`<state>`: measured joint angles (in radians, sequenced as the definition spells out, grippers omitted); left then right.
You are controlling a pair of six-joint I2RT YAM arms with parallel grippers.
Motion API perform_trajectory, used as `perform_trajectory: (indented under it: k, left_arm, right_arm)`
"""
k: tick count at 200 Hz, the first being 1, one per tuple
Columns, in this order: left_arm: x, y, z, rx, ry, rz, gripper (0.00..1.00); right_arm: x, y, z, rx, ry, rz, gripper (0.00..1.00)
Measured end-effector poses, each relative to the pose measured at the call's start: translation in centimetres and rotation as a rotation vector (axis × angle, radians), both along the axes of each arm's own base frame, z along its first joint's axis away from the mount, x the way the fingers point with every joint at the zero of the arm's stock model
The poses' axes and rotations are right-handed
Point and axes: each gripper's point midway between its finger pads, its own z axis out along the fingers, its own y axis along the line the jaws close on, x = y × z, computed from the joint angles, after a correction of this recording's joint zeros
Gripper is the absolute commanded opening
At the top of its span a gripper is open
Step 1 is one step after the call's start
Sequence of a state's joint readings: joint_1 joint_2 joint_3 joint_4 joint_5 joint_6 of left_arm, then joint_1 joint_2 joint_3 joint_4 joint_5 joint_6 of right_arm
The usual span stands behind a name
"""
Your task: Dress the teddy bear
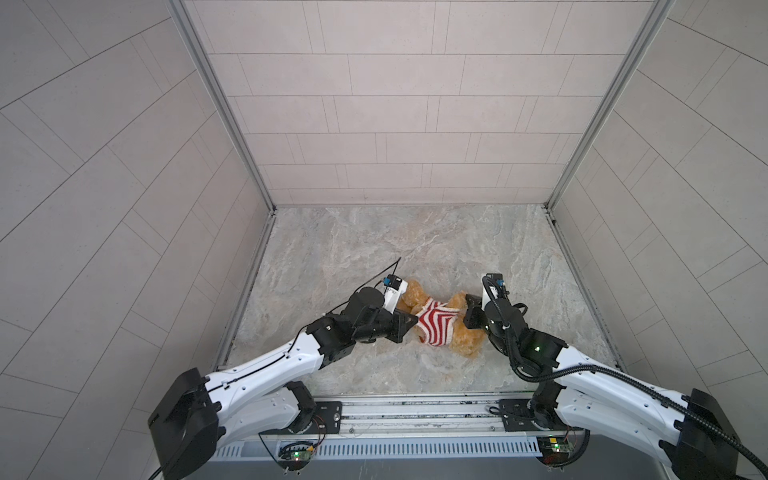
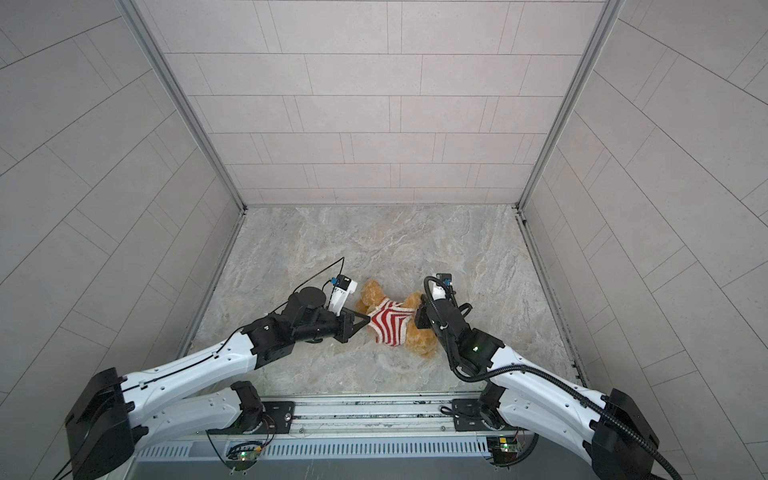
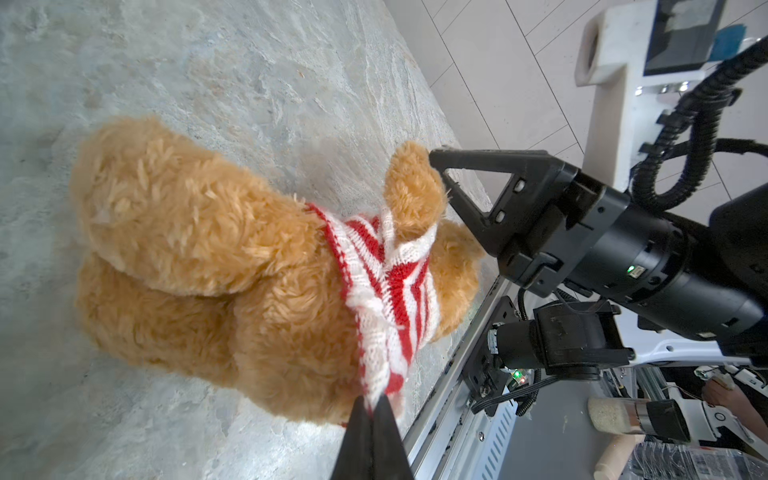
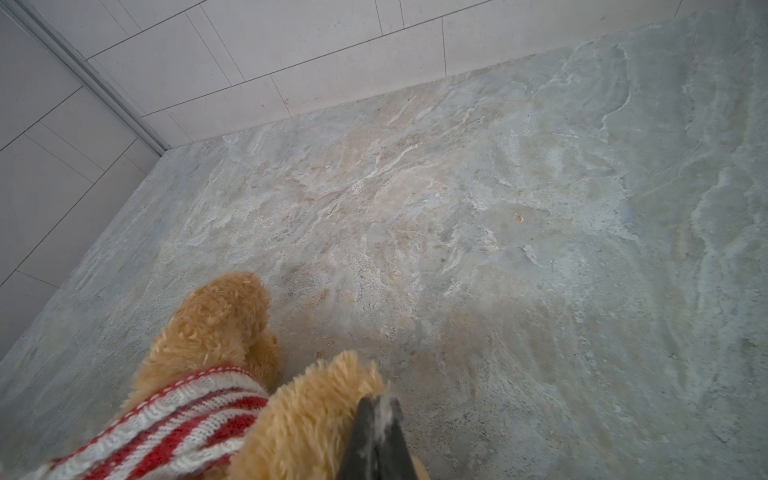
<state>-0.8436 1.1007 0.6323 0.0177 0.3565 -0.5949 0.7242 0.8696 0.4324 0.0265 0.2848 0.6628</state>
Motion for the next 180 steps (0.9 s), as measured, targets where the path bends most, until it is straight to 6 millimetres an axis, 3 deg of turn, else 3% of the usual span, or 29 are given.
perform_trajectory:
  k: [30, 61, 83, 115, 140, 180]
  left_arm:
    - [1.7, -0.7, -1.4, 0.025, 0.024, 0.020, 0.00]
    - [3.0, -1.2, -3.1, 0.040, 0.053, 0.029, 0.00]
    - [3.8, -1.6, -3.1, 0.029, 0.053, 0.031, 0.00]
    - [4.4, -2.3, -2.6, 0.016, 0.045, 0.028, 0.00]
    - [5.0, -2.7, -2.8, 0.019, 0.049, 0.030, 0.00]
    - [5.8, -3.3, -2.6, 0.016, 0.045, 0.034, 0.00]
  right_arm:
    - [0.0, -1.3, 0.2, -0.016, 0.004, -0.012, 0.33]
    - [-1.7, -1.7, 0.9, -0.029, 0.007, 0.042, 0.51]
    - [-3.4, -1.7, 1.6, -0.024, 0.008, 0.097, 0.61]
    - [-5.8, 0.2, 1.7, -0.026, 0.043, 0.235, 0.66]
    - [-7.4, 1.4, 0.3, -0.077, 0.096, 0.318, 0.66]
    - [-7.5, 1.6, -2.3, -0.170, 0.172, 0.330, 0.65]
